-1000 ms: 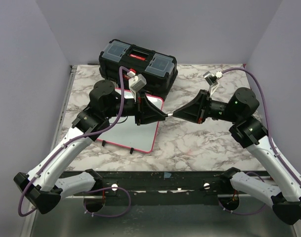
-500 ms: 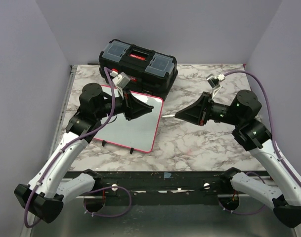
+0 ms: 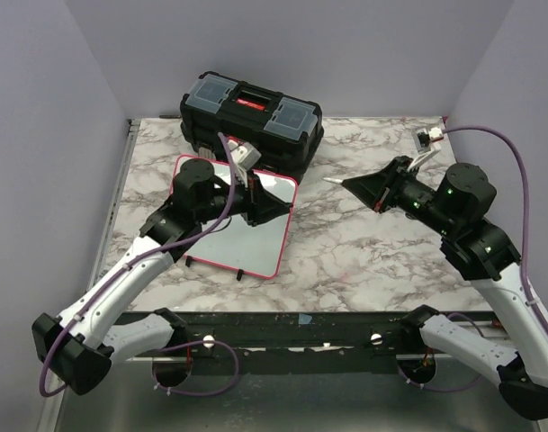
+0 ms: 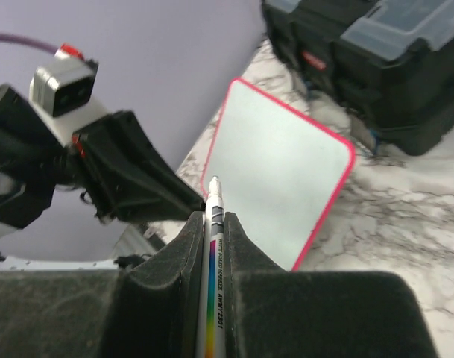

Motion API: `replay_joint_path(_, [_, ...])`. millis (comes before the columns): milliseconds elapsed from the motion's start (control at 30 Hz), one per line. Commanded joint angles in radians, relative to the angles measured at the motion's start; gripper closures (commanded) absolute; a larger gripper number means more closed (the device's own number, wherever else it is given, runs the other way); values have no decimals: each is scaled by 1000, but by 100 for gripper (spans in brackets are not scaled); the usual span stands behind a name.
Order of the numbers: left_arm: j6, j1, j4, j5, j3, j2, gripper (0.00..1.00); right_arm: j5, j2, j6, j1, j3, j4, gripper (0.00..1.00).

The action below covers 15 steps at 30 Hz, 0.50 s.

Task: Write a sentence on the whiteboard
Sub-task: Place the pen cap at the center of the board.

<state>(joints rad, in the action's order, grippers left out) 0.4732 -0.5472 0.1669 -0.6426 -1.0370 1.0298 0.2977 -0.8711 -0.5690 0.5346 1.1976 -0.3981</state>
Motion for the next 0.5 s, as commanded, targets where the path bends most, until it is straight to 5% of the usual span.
replay_joint_path(0, [-31,-114,-38,177,32,67,100,-287,26,33,-3,45,-106,99])
replay_joint_path(233, [-21,-291,-218,370,82,287,100,-531,94,14,-2,3,-130,99])
replay_joint_path(467, [-1,-434,-266,532,-93,621,100,-611,105,23,-2,-4,-157,99])
